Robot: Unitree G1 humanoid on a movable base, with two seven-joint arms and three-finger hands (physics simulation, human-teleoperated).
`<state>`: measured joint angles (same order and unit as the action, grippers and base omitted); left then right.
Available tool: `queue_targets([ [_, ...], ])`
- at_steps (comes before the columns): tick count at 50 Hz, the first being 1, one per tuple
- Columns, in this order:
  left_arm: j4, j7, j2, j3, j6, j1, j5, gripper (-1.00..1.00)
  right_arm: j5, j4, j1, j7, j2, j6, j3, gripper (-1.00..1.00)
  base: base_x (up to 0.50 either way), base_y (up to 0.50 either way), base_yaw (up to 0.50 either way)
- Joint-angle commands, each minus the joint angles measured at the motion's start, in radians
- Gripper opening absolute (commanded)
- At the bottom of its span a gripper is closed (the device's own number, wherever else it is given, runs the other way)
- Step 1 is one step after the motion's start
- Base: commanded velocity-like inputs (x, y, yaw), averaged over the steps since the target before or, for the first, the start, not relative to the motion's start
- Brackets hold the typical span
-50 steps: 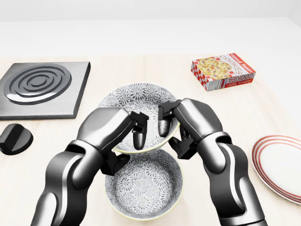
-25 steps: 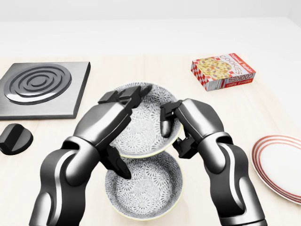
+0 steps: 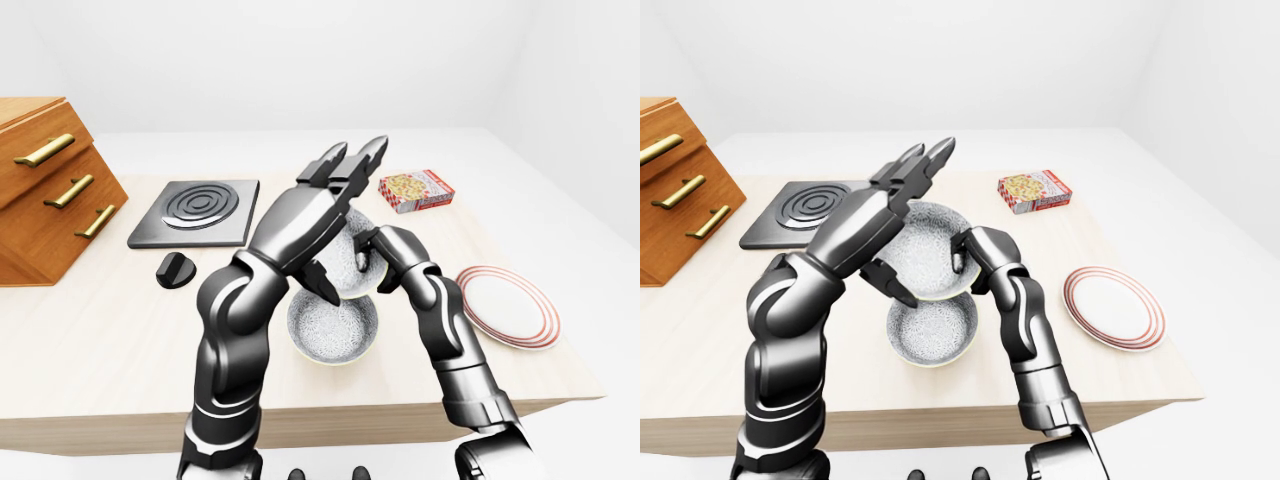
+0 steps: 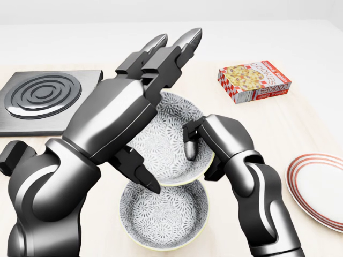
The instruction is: Pick the akita bowl from table center and place it on the plate.
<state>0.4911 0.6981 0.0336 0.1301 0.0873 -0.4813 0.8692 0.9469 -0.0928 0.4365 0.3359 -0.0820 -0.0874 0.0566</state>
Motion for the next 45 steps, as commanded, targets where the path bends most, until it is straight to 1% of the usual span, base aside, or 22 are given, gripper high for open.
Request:
queue_targets([
  [1, 0.103, 0.000, -0.011, -0.012, 0.000, -0.039, 0.002, 1.00, -0.094, -0.003, 0.002, -0.017, -0.003, 0.000, -0.015, -1.00, 0.00, 0.00, 0.00],
  [4, 0.106, 0.000, -0.034, -0.037, 0.000, -0.052, -0.011, 1.00, -0.094, 0.010, -0.003, -0.007, -0.012, 0.000, -0.023, -1.00, 0.00, 0.00, 0.00],
  [8, 0.091, 0.000, -0.065, -0.062, 0.000, -0.047, -0.035, 1.00, -0.096, 0.024, -0.009, 0.001, -0.024, 0.000, -0.034, -1.00, 0.00, 0.00, 0.00],
  [10, 0.071, 0.000, -0.089, -0.084, 0.000, -0.030, -0.056, 1.00, -0.101, 0.048, -0.021, 0.013, -0.036, 0.000, -0.046, -1.00, 0.00, 0.00, 0.00],
  [13, 0.044, 0.000, -0.113, -0.109, 0.000, -0.005, -0.082, 1.00, -0.111, 0.092, -0.046, 0.030, -0.055, 0.000, -0.068, -1.00, 0.00, 0.00, 0.00],
  [16, 0.027, 0.000, -0.126, -0.129, 0.000, 0.012, -0.092, 1.00, -0.125, 0.136, -0.075, 0.048, -0.073, 0.000, -0.090, -1.00, 0.00, 0.00, 0.00],
  [18, 0.011, 0.000, -0.125, -0.151, 0.000, 0.016, -0.128, 1.00, -0.132, 0.163, -0.094, 0.059, -0.084, 0.000, -0.101, -1.00, 0.00, 0.00, 0.00],
  [19, -0.009, -0.019, -0.119, -0.173, 0.000, 0.027, -0.164, 1.00, -0.139, 0.184, -0.110, 0.068, -0.093, 0.000, -0.115, -1.00, 0.00, 0.00, 0.00],
  [22, -0.003, -0.067, -0.132, -0.175, 0.000, 0.061, -0.229, 1.00, -0.149, 0.191, -0.123, 0.070, -0.108, 0.000, -0.133, -1.00, 0.00, 0.00, 0.00],
  [24, -0.032, -0.107, -0.152, -0.180, 0.000, 0.093, -0.269, 1.00, -0.156, 0.193, -0.131, 0.071, -0.122, 0.000, -0.150, -1.00, 0.00, 0.00, 0.00],
  [27, -0.121, -0.156, -0.177, -0.202, 0.000, 0.088, -0.327, 1.00, -0.167, 0.208, -0.142, 0.079, -0.136, 0.000, -0.170, -1.00, 0.00, 0.00, 0.00],
  [28, -0.124, -0.159, -0.180, -0.201, 0.000, 0.088, -0.331, 1.00, -0.168, 0.208, -0.142, 0.079, -0.137, 0.000, -0.170, -1.00, 0.00, 0.00, 0.00],
  [30, -0.179, -0.190, -0.196, -0.215, 0.000, 0.081, -0.365, 1.00, -0.174, 0.198, -0.141, 0.076, -0.155, 0.000, -0.187, -1.00, 0.00, 0.00, 0.00],
  [36, -0.266, -0.242, -0.223, -0.226, 0.000, 0.071, -0.408, 1.00, -0.202, 0.180, -0.157, 0.076, -0.204, 0.000, -0.244, -1.00, 0.00, 0.00, 0.00],
  [45, -0.270, -0.256, -0.219, -0.217, 0.000, 0.083, -0.411, 1.00, -0.248, 0.190, -0.194, 0.103, -0.282, 0.000, -0.343, -1.00, 0.00, 0.00, 0.00],
])
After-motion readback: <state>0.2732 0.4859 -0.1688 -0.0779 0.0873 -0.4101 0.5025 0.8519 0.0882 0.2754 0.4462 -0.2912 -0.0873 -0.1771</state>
